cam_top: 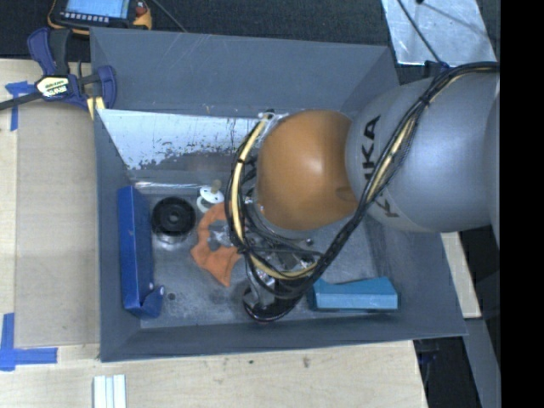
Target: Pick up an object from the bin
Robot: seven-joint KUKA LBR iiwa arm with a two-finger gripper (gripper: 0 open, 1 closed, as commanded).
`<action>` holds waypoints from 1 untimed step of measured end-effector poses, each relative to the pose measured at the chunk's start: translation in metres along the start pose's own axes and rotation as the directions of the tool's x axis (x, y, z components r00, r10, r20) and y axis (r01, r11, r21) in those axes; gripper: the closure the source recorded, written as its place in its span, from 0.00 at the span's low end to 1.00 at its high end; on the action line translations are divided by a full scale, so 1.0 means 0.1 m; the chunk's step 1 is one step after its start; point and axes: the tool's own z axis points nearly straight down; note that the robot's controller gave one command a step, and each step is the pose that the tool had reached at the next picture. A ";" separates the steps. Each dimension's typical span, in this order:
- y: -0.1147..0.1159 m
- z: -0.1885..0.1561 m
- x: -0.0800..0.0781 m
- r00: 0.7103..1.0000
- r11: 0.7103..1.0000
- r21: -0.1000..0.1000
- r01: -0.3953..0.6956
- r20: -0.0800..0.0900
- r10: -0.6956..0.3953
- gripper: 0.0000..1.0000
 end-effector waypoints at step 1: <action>-0.34 0.20 -0.29 0.998 0.998 0.001 0.063 0.005 -0.063 0.00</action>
Offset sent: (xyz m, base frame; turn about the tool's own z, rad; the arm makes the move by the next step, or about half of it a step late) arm 0.0374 -0.0170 -0.0906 -0.1437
